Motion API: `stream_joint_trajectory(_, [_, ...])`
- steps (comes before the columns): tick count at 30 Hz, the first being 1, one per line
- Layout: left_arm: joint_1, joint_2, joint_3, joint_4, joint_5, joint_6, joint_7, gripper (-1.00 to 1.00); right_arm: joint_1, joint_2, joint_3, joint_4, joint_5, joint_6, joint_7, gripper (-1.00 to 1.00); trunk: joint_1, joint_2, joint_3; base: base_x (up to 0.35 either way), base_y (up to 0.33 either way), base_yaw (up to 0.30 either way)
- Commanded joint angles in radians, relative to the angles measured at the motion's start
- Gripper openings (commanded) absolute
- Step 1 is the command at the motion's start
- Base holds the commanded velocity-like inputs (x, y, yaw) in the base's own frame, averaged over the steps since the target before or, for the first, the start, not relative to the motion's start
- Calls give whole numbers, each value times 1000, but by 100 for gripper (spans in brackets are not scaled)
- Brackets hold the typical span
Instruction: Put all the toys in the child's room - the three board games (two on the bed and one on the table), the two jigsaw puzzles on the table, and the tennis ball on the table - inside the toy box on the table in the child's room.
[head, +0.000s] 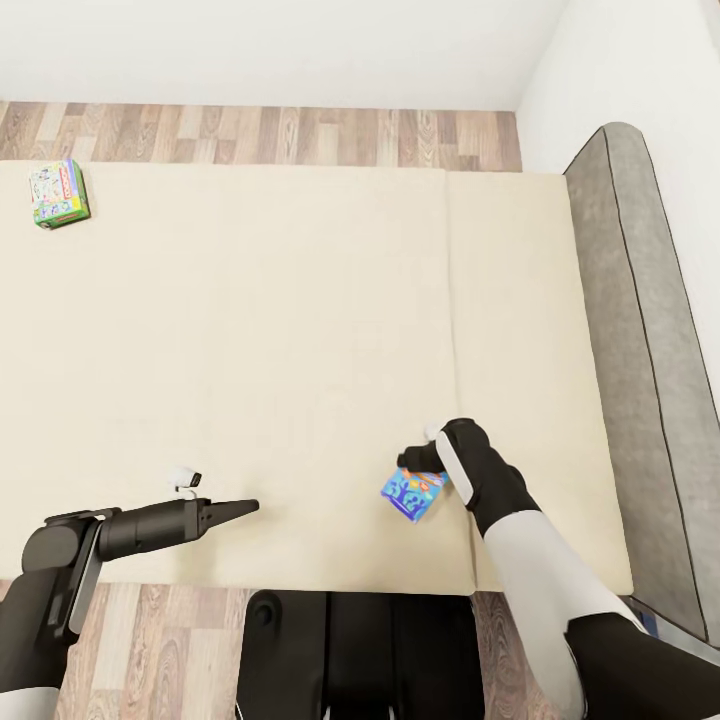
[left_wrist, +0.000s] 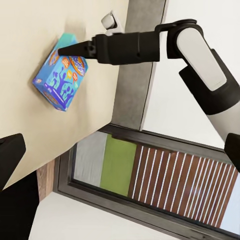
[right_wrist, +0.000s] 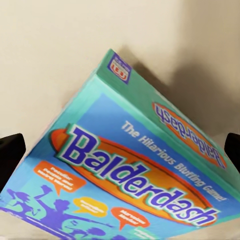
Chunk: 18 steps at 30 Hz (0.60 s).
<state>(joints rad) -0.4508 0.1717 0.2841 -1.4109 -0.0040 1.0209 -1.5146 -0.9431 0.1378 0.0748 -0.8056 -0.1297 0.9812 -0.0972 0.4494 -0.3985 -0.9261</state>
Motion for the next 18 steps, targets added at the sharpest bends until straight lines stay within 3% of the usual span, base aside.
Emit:
stream_joint_trajectory(1, [0, 0, 0, 0, -1, 10, -4, 100, 0, 1, 2, 7, -11, 3, -10, 100, 1, -2, -1, 0, 0, 0])
stream_joint_trajectory(18, [0, 0, 1, 0, -1, 10, -3, 100, -3, 20, -1, 31, -23, 33, -2, 100, 1, -2, -1, 0, 0, 0])
